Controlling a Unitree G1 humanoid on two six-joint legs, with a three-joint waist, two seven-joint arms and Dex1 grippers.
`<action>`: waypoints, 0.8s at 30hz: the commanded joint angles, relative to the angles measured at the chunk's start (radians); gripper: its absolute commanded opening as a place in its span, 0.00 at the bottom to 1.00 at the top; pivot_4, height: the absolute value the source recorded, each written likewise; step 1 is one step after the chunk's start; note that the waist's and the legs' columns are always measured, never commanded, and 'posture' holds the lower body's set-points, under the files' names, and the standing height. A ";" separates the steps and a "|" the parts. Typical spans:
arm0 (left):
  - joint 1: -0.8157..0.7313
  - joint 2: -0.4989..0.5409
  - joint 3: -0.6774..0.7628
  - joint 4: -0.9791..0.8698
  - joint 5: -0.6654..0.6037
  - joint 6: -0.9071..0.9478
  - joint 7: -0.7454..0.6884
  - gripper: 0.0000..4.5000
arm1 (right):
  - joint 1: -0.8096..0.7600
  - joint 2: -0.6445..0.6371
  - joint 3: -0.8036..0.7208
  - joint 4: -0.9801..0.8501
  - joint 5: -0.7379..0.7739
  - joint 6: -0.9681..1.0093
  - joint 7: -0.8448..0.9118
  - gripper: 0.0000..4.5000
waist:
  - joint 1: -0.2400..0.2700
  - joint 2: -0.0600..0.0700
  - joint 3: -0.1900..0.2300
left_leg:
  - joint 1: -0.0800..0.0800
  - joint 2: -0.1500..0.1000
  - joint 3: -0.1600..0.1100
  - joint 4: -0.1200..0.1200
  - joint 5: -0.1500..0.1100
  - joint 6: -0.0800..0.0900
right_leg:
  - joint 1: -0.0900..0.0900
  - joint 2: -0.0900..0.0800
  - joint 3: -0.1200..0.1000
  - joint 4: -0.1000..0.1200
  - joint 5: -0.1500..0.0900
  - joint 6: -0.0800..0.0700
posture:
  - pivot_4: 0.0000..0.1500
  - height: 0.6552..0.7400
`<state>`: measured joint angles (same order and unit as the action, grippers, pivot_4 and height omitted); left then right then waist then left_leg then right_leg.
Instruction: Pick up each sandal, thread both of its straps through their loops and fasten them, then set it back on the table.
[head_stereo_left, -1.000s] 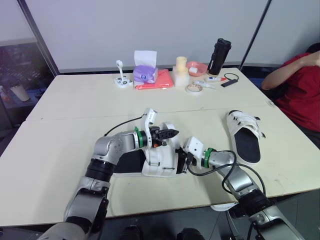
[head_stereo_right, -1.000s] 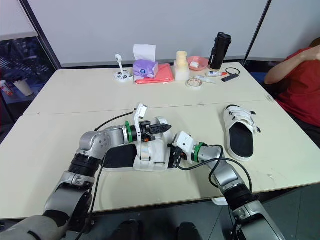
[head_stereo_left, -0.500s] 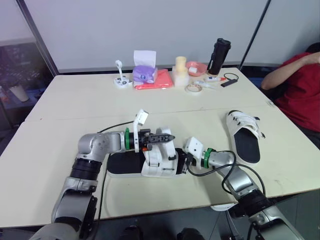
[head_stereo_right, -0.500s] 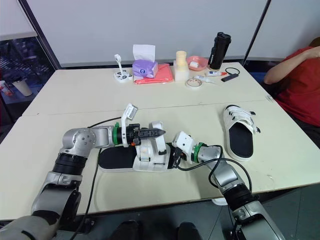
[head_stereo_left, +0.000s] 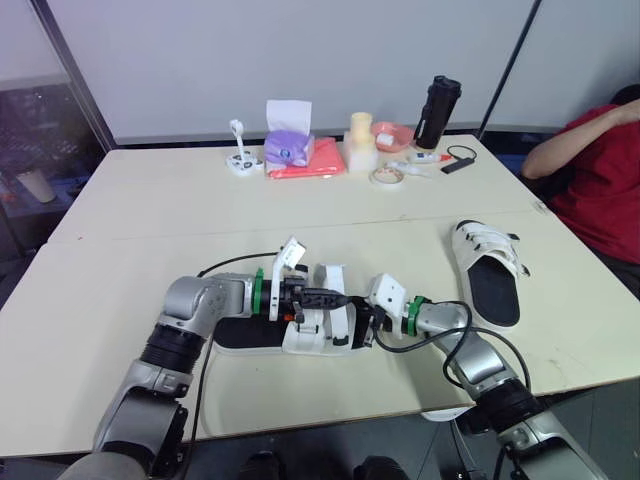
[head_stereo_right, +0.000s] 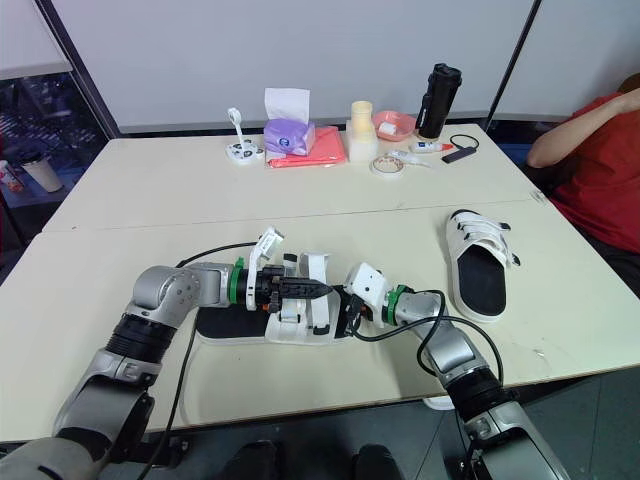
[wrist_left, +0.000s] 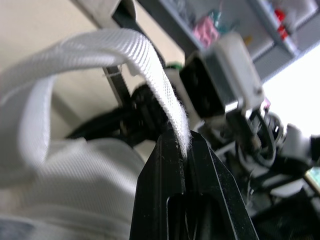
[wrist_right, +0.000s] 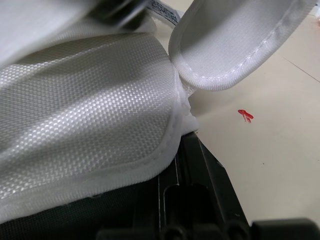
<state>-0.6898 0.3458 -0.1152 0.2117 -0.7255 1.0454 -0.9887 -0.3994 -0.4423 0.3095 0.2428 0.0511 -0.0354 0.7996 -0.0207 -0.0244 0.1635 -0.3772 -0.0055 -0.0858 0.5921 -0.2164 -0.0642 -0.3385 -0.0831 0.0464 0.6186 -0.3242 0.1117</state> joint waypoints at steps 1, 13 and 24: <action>-0.044 -0.017 0.063 0.035 -0.021 0.010 0.013 0.01 | 0.054 -0.013 0.047 0.142 -0.095 0.084 -0.020 0.00 | 0.000 0.000 0.000 | 0.000 0.000 0.000 0.000 0.000 0.000 | 0.000 0.000 0.000 0.000 0.000 0.000 | 1.00 1.00; -0.022 0.006 0.003 0.045 0.051 -0.020 -0.051 0.01 | 0.059 -0.009 0.049 0.138 -0.095 0.088 -0.023 0.00 | 0.000 0.000 0.000 | 0.000 0.000 0.000 -0.001 0.000 0.000 | -0.001 0.000 -0.001 -0.001 0.001 -0.001 | 1.00 1.00; -0.033 -0.006 -0.024 0.047 0.080 -0.019 -0.077 0.01 | 0.064 0.009 0.034 0.132 -0.074 0.099 -0.024 0.00 | -0.001 0.000 0.000 | -0.001 0.001 0.000 -0.002 0.000 0.000 | -0.002 -0.001 -0.001 -0.002 0.001 -0.001 | 1.00 1.00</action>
<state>-0.7122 0.3468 -0.1349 0.2712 -0.6427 1.0240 -1.0504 -0.3929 -0.4286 0.2988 0.2421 0.0529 -0.0354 0.7997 -0.0219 -0.0241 0.1634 -0.3790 -0.0047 -0.0857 0.5899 -0.2166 -0.0643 -0.3412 -0.0848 0.0456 0.6163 -0.3234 0.1106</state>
